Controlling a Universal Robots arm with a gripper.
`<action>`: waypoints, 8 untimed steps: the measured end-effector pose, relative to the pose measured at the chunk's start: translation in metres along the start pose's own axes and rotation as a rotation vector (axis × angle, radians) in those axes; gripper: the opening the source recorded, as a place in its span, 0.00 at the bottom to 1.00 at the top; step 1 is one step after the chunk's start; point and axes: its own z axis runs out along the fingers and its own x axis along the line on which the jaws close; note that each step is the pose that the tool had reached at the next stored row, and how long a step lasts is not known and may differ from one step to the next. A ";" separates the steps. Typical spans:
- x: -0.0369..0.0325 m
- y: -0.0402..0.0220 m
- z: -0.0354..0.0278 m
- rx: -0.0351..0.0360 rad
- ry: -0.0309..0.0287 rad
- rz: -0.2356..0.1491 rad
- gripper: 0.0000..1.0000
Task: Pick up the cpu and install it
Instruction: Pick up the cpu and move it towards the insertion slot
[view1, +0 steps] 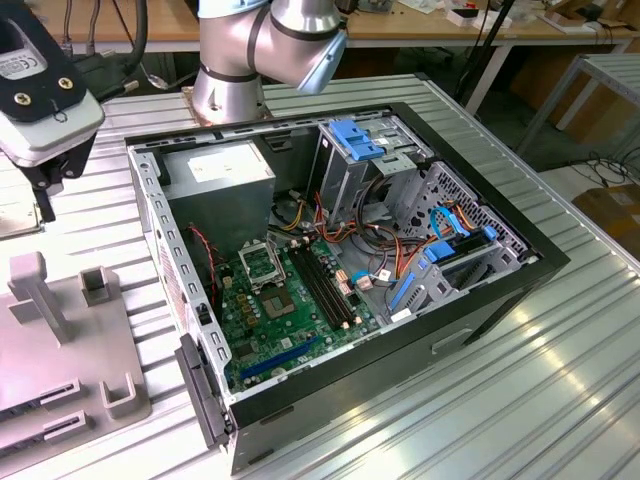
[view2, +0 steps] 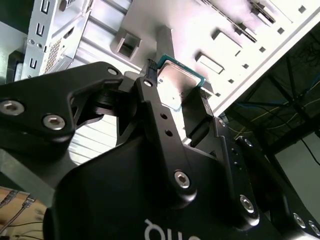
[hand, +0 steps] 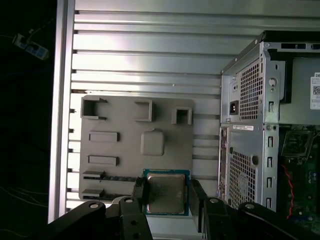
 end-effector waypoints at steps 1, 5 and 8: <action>-0.0022 -0.0001 -0.0001 0.0001 0.0000 0.000 0.45; -0.0100 -0.0004 -0.0003 0.0001 0.0001 0.000 0.45; -0.0178 -0.0007 -0.0005 0.0000 0.0000 0.000 0.45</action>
